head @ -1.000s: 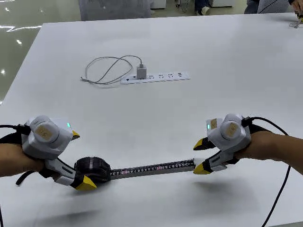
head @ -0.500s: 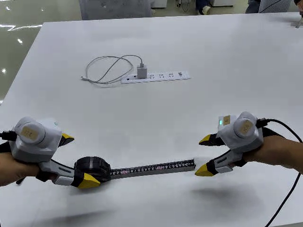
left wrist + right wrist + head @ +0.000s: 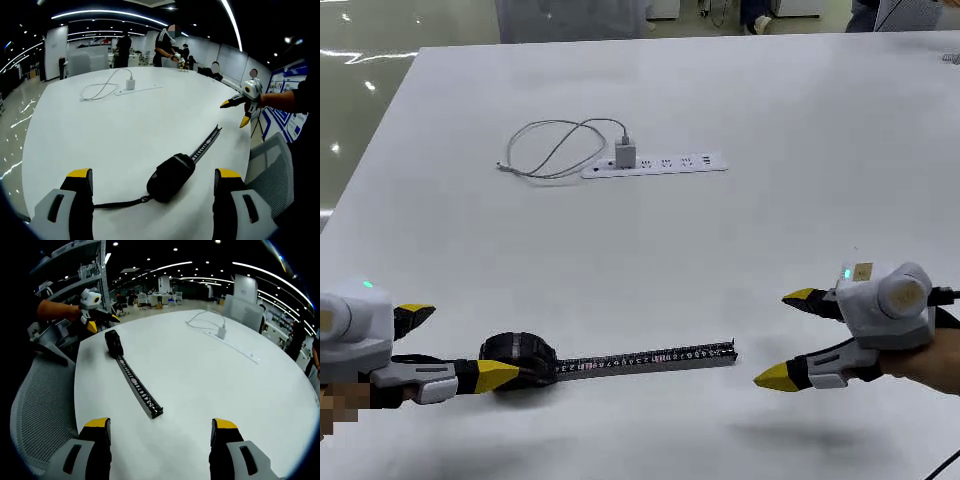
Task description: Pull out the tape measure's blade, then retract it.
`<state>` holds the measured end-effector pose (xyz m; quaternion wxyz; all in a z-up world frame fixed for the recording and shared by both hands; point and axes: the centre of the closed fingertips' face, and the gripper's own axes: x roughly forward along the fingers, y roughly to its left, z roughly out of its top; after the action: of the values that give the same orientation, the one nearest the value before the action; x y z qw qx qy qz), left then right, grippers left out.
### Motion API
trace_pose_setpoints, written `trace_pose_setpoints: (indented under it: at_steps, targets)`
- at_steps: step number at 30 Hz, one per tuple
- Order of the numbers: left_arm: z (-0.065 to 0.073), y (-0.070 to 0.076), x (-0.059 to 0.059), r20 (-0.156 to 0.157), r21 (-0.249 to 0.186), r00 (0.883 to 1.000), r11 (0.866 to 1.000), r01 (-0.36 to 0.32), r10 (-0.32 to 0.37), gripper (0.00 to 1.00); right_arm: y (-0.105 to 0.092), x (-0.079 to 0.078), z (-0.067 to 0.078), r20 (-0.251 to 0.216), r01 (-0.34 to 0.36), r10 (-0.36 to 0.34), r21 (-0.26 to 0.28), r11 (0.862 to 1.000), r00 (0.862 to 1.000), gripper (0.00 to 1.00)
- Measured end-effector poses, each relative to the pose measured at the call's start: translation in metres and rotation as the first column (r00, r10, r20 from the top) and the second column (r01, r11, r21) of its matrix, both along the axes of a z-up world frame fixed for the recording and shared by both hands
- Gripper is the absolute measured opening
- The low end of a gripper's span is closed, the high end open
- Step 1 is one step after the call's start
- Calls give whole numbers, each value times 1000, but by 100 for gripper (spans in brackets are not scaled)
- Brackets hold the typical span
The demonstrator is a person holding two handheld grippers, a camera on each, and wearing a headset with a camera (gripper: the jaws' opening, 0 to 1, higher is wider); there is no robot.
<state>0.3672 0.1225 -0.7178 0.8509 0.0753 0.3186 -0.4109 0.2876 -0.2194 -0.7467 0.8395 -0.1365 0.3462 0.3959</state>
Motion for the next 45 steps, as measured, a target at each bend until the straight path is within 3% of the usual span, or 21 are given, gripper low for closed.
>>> trace_pose_setpoints:
  at_steps: [2, 9, 12, 14, 19, 25, 32, 35, 37, 39, 45]
  targets:
    - [1, 2, -2, 24, 15, 1000, 1000, 6, -7, 99, -2, -3, -3, -4, 15, -15, 6, 1000, 1000, 83]
    - [-2, 8, -10, 56, 37, 998, 999, 25, -27, 99, -10, -11, -8, -3, 50, -50, 19, 999, 999, 92]
    - [-9, 10, -15, 42, 51, 998, 998, 36, -38, 99, -16, -16, -11, -5, 51, -51, -7, 999, 999, 94]
    - [-11, 11, -19, 48, 62, 998, 997, 46, -49, 99, -21, -14, -10, -7, 63, -63, -1, 998, 998, 95]
    - [-18, 18, -26, 32, 85, 998, 995, 45, -48, 99, -28, -18, -6, 8, 85, -85, -5, 996, 996, 99]
    - [-16, 25, -28, 55, 90, 998, 995, 32, -37, 99, -30, -25, 2, 47, 90, -90, -2, 996, 995, 99]
    - [-29, 39, -37, 58, 114, 998, 993, 22, -29, 99, -33, -38, 6, 84, 111, -111, -1, 994, 990, 99]
    - [-31, 43, -41, 73, 121, 997, 992, 27, -36, 99, -29, -45, 4, 76, 110, -111, 13, 994, 991, 99]
    - [-32, 46, -45, 78, 132, 997, 991, 18, -28, 99, -31, -47, -2, 92, 127, -125, -9, 992, 988, 99]
    - [-29, 47, -47, 95, 114, 995, 993, 6, -17, 99, -32, -49, -6, 87, 137, -137, 6, 990, 987, 99]
    - [-34, 49, -53, 70, 96, 998, 995, -2, -4, 99, -38, -60, -13, 65, 164, -164, 6, 986, 984, 99]
